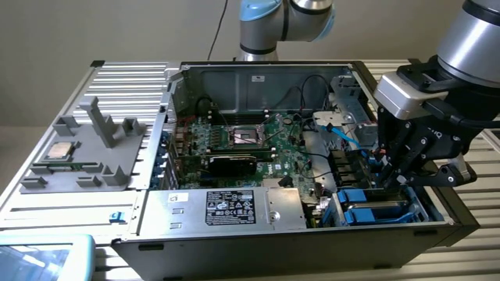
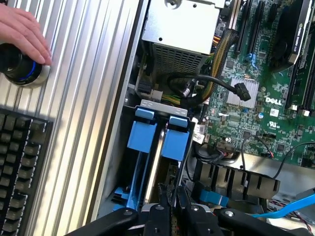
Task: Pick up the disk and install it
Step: 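Insert the first disk wire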
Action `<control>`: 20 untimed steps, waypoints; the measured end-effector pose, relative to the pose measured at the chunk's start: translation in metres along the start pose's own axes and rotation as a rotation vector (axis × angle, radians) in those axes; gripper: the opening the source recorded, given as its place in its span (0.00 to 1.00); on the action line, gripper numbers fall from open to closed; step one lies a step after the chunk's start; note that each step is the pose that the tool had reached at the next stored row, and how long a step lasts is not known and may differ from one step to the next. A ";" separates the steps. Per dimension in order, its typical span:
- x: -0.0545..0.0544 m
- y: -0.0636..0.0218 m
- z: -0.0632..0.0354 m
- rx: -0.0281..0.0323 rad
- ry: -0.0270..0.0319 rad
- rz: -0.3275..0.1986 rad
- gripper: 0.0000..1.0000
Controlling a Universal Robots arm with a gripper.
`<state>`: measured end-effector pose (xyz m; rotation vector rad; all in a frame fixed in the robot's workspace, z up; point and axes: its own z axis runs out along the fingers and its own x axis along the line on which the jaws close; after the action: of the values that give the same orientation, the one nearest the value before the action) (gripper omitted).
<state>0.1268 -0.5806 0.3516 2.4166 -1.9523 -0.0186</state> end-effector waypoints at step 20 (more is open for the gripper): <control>-0.013 -0.0031 -0.0001 -0.0127 0.0571 0.010 0.16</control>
<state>0.1270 -0.5673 0.3515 2.3718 -1.9346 0.0378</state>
